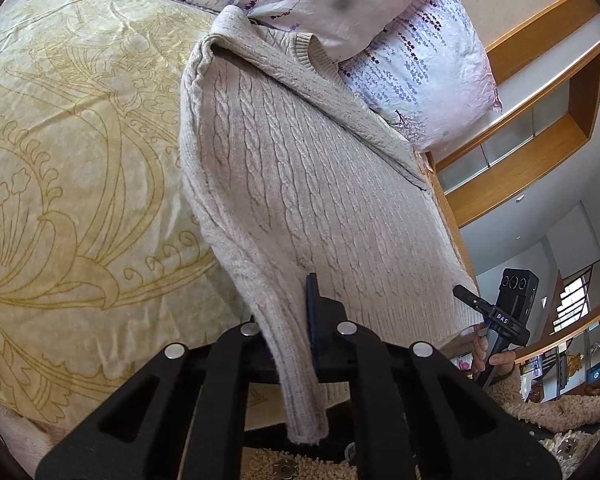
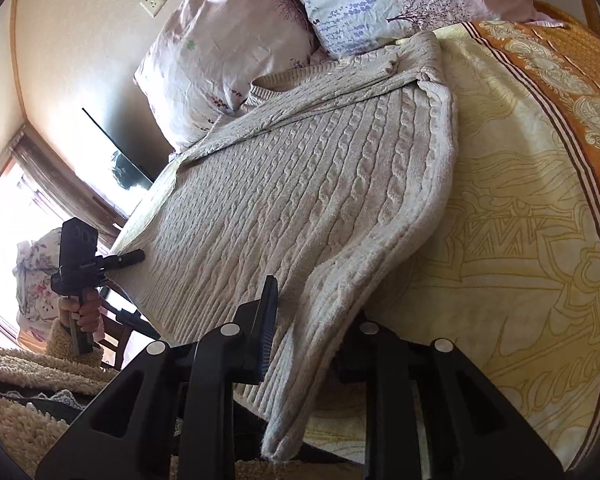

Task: Fold small clothes
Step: 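Lift the hem with both tools and fold it toward the collar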

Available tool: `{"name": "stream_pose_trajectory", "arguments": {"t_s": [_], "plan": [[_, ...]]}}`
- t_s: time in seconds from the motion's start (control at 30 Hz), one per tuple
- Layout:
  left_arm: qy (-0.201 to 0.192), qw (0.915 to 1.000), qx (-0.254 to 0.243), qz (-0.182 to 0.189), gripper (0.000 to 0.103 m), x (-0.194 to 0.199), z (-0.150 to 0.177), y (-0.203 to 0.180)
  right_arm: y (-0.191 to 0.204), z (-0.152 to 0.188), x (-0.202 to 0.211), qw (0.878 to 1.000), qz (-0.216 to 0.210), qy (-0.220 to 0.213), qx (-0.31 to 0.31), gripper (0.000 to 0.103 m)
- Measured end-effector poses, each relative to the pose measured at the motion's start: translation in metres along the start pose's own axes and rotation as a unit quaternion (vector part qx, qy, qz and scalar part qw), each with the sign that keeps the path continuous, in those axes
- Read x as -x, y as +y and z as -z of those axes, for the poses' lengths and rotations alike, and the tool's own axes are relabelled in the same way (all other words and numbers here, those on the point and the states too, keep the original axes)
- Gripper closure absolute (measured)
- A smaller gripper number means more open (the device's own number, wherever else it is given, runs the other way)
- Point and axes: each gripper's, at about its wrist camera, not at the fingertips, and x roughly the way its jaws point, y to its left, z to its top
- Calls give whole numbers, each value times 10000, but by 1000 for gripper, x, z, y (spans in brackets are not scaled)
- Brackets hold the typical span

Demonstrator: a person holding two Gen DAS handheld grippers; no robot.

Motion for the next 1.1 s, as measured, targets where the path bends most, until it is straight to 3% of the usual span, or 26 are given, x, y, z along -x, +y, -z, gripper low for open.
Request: {"name": "stream_pose_trajectory", "arguments": {"t_s": [0.03,0.13,0.47,0.67,0.9,1.1], "plan": [[-6,10000,-8,0,97,0,0,0,1,0,1,9999,52,-54,70,89],[-79,9999,-75,55,98,2,-1,-3,6,-2,10,9991,35,-368,219,94],[-597,9980,-64,215,98,20,-21,-7,31,-16,31,9859,154,-1404,895,95],[-1255,9912,133,399,98,37,-45,-8,46,-32,44,9701,415,-2091,1161,96],[-1754,9843,-193,-3,98,44,-101,-32,73,-71,41,9419,1172,-2717,1590,96],[-2086,9735,-695,-628,98,25,-154,-62,81,-118,10,9156,1993,-3059,1686,96]]}}
